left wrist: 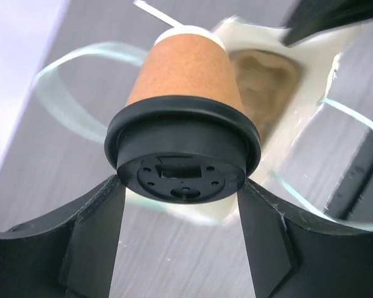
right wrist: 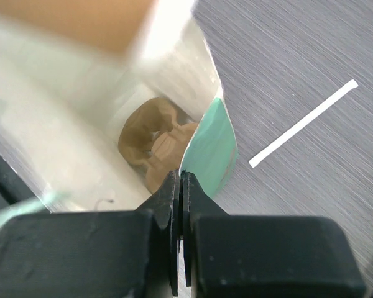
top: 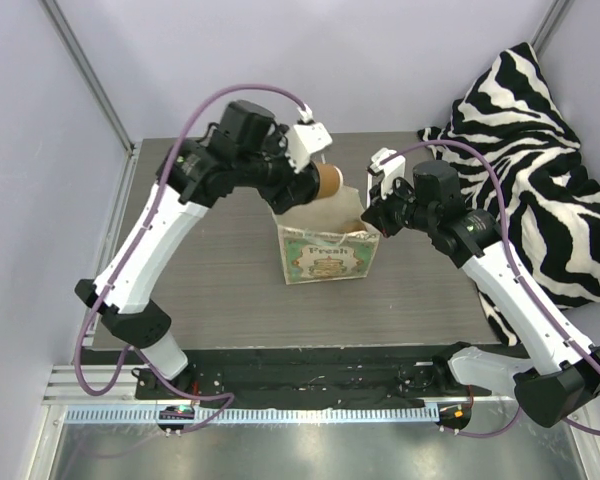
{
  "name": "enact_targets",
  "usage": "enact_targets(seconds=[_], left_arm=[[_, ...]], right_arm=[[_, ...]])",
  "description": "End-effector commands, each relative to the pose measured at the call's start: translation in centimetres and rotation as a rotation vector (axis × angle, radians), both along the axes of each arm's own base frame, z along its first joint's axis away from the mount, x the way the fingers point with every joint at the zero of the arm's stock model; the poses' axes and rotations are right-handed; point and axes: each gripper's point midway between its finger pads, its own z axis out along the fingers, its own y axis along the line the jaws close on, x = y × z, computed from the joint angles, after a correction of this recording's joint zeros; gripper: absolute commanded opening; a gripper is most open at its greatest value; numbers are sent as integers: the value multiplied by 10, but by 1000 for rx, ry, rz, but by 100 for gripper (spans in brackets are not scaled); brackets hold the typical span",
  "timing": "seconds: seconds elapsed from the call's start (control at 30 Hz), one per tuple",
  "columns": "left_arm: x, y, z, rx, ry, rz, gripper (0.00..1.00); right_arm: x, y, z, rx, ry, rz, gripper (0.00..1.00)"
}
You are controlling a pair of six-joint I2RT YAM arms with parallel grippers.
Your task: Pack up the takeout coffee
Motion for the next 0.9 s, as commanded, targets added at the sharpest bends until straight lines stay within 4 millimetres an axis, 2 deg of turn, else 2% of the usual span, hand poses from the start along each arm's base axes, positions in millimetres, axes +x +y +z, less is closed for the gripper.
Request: enact_targets(seconds=[0.0, 0.17, 0.27, 0.3, 0.37, 0.47, 0.5, 0.57, 0.6, 0.63, 0.67, 0.77, 0.87], left_arm=[[-9, 34, 36, -23, -47, 35, 0], [-15, 69, 63, -37, -121, 125, 0], [-18, 90, 83, -60, -197, 206, 0], [-21, 103, 93, -63, -236, 253, 0], [-21, 118, 95, -37, -261, 305, 0], [-24, 151, 69, 58, -214, 393, 0], [-18, 162, 47, 107, -166, 429, 0], [-17, 174, 31, 143, -144, 470, 0], [-11, 182, 9, 184, -86, 502, 0], [-8, 185, -3, 194, -48, 515, 0], [-2, 197, -14, 205, -4, 560, 0], [14, 207, -51, 229, 132, 624, 0], [27, 211, -92, 277, 238, 649, 0]], right_arm=[[7, -3, 11, -4, -50, -19, 1], [14, -7, 10, -18, -51, -58, 1], [21, -11, 9, -29, -43, -103, 1], [22, -11, 8, -30, -39, -110, 1], [22, -12, 9, -24, -34, -122, 1], [18, -11, 11, -3, -31, -115, 1], [17, -10, 10, 1, -27, -111, 1], [14, -8, 12, 17, -22, -106, 1], [13, -7, 12, 20, -18, -104, 1], [11, -7, 13, 27, -12, -105, 1], [10, -8, 13, 28, -8, -105, 1], [5, -9, 13, 27, 6, -97, 5], [0, -9, 14, 26, 16, -89, 14]])
